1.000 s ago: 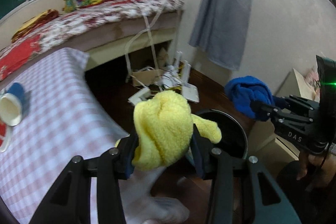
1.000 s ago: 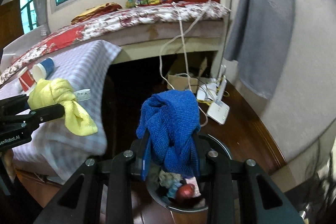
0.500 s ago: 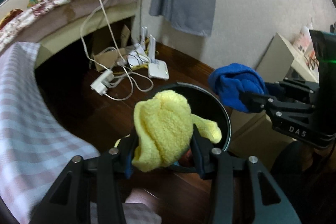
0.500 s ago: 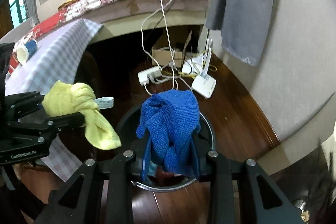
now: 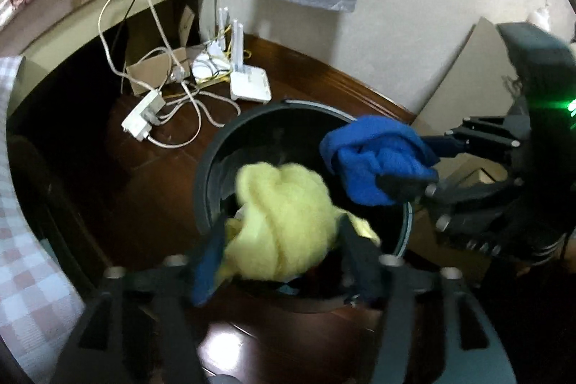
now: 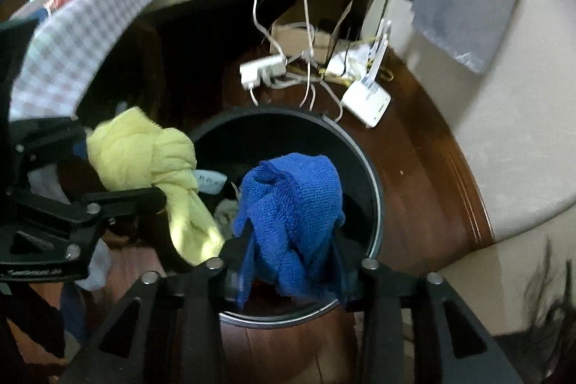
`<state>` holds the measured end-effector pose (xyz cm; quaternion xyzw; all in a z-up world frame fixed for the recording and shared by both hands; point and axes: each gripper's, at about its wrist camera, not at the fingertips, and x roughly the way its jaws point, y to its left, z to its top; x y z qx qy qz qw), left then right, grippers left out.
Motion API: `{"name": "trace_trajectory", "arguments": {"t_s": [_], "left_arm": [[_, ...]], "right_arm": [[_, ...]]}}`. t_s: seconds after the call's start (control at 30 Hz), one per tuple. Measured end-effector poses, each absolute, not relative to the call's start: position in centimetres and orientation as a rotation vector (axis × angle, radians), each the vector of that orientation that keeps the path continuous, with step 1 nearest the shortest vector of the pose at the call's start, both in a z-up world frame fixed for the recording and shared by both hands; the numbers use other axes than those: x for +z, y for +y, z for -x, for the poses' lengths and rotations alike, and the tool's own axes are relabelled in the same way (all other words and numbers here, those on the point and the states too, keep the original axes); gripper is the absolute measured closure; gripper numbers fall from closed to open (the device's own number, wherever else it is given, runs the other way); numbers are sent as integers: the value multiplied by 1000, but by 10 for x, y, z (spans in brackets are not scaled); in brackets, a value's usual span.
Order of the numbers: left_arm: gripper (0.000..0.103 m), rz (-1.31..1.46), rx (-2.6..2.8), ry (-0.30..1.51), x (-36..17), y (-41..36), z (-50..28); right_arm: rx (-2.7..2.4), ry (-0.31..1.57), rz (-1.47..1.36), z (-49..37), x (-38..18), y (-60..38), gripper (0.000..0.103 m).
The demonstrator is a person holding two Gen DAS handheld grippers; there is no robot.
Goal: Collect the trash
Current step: 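Open both tools to drop the cloths into the bin, then move both open tools back over the table toward the paper cups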
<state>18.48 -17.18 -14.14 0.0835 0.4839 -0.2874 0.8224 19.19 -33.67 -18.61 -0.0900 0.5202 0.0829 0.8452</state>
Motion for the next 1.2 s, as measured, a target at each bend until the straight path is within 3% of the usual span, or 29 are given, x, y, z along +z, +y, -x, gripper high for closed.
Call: {"name": "trace_trajectory", "arguments": {"t_s": [0.03, 0.17, 0.23, 0.47, 1.2], "left_arm": [[13, -177, -594, 1049, -146, -171, -186], [7, -197, -525, 1081, -153, -166, -185], [3, -210, -506, 1064, -152, -164, -180], [1, -229, -462, 1022, -140, -160, -176], [1, -112, -359, 843, -32, -113, -155]], "right_arm": [[144, 1111, 220, -194, -194, -337, 26], [84, 1149, 196, -195, -207, -349, 17], [58, 1158, 158, -193, -207, -356, 0], [-17, 1089, 117, -184, -185, -364, 0], [-27, 834, 54, -161, -69, -338, 0]]}}
